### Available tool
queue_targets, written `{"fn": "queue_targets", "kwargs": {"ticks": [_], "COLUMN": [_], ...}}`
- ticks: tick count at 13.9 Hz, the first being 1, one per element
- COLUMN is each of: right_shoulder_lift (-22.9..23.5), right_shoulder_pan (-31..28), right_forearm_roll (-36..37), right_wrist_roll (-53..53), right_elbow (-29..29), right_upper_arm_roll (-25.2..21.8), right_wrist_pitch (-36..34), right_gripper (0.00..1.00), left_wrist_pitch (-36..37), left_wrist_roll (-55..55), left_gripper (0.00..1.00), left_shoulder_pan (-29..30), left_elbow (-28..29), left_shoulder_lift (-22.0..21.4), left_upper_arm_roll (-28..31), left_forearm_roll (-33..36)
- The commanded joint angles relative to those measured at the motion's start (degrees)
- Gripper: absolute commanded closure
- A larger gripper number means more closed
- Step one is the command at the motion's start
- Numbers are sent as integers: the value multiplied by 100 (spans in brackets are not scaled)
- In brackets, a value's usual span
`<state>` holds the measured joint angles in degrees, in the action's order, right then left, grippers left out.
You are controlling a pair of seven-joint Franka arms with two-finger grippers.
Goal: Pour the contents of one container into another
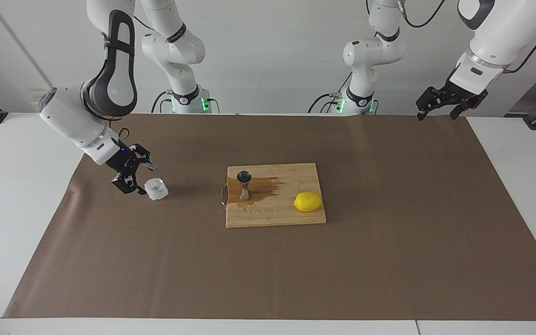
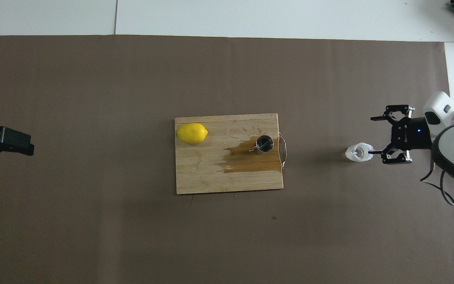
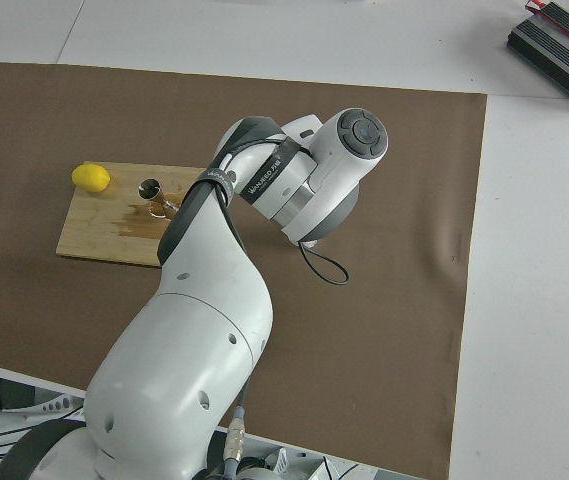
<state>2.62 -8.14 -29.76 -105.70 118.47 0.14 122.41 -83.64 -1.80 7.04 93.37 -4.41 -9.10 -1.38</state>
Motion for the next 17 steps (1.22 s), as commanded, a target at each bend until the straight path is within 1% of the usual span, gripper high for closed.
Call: {"fn": "queue_targets", "kwargs": {"ticks": [1, 4, 5, 6, 8, 9, 10, 12, 15, 17], "right_shoulder_lift": [-209, -183, -191, -200, -235, -279, -340, -446, -517, -482], "right_shoulder_pan": [224, 391, 409, 496, 821, 988, 1094, 1139, 1139, 1113], "right_forearm_roll": [356, 392, 505, 898, 1706, 2041, 2192, 2290, 2404, 2745], "right_wrist_roll": [1328, 2576, 2972, 3490, 5008, 5711, 6319, 7532, 9027, 9862], "right_elbow": [-367, -755, -860, -1035, -1413, -1554, -1573, -1590, -1678, -2045], "right_upper_arm_roll": [30, 30, 38, 47, 47, 47, 47, 47, 39, 38], "right_wrist_pitch": [-104, -104, -139, -339, -744, -815, -877, -1140, -1264, -1666], "right_gripper": [0, 0, 0, 0, 0, 0, 0, 0, 0, 0], "left_wrist_pitch": [-21, -21, -21, -21, -21, -21, -21, -21, -21, -21], "left_wrist_roll": [-5, 4, 4, -5, 4, 4, -5, 4, 4, 4], "left_gripper": [0, 0, 0, 0, 0, 0, 0, 0, 0, 0], "left_shoulder_pan": [8, 8, 8, 8, 8, 8, 16, 8, 8, 8], "left_elbow": [190, 190, 190, 190, 190, 190, 190, 190, 190, 190], "left_shoulder_lift": [-174, -174, -183, -183, -183, -183, -183, -174, -183, -174], "left_upper_arm_roll": [-4, -4, -4, -4, -4, -4, -4, -4, -4, -4], "left_forearm_roll": [86, 86, 86, 86, 86, 86, 86, 86, 86, 94]}}
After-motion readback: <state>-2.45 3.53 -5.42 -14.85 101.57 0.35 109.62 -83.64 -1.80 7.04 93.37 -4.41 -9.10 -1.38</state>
